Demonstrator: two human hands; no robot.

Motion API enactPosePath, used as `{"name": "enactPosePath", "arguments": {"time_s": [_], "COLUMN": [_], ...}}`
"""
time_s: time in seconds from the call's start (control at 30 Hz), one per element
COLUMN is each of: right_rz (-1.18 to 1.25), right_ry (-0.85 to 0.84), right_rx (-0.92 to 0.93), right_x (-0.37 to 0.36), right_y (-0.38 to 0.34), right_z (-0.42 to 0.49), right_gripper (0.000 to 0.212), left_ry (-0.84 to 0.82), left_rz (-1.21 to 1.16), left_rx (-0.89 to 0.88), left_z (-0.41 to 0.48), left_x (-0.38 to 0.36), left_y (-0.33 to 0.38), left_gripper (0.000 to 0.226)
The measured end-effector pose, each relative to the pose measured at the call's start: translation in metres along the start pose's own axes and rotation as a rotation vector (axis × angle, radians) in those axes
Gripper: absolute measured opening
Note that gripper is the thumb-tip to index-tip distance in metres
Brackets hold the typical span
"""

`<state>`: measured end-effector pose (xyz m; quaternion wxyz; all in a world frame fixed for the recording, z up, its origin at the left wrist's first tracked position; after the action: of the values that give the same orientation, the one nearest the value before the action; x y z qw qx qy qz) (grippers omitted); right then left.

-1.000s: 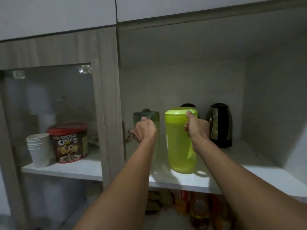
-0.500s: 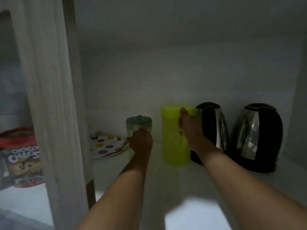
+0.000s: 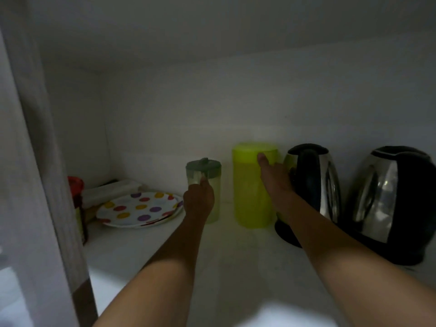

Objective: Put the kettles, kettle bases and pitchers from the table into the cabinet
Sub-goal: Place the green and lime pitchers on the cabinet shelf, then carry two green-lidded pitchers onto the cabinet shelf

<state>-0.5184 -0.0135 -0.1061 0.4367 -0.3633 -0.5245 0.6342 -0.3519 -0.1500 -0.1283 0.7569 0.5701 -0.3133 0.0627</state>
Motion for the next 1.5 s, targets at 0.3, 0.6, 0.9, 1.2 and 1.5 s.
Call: {"name": "enactPosePath", "arguments": {"time_s": [0.3, 0.6, 0.9, 1.2, 1.5], "right_rz": [-0.124, -0.189, -0.145, -0.124, -0.074], "right_ry": [-0.039, 0.015, -0.247, -0.73, -1.165], "right_rx": [-0.133, -0.053, -0.025, -0.048, -0.022], "right_x": [0.027, 0.054, -0.021, -0.17, -0.278], "right_y": [0.021, 0.013, -0.034, -0.026, -0.057], "right_z": [-0.088, -0.271, -0.416, -0.613, -0.887], "right_gripper": [0.079, 0.045, 0.037, 0.034, 0.037], "left_ry": [-0.083, -0.062, 0.199, 0.446, 0.701], "left_rz": [0.098, 0.172, 0.191, 0.273, 0.323], "left_rx": [-0.116, -0.195, -0.025, 0.337, 0.649], "left_z": [-0.081, -0.22, -0.299, -0.42, -0.588], "left_x": [0.028, 0.109, 0.271, 0.446, 0.658], "left_y": [-0.003, -0.04, -0.108, -0.259, -0.412], "left_gripper": [0.05, 0.045, 0.048, 0.044, 0.042]}}
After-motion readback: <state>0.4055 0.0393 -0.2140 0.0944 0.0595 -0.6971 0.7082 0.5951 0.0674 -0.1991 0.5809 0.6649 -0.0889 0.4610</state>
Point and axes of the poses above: each hand's wrist, its own z-axis towards the middle knuckle, its own x-axis out of the back of the hand, y = z × x, the point moved 7 cm from there along z, towards the middle knuckle, and after that the axes turned 11 degrees about z, right-handed, at the moved point
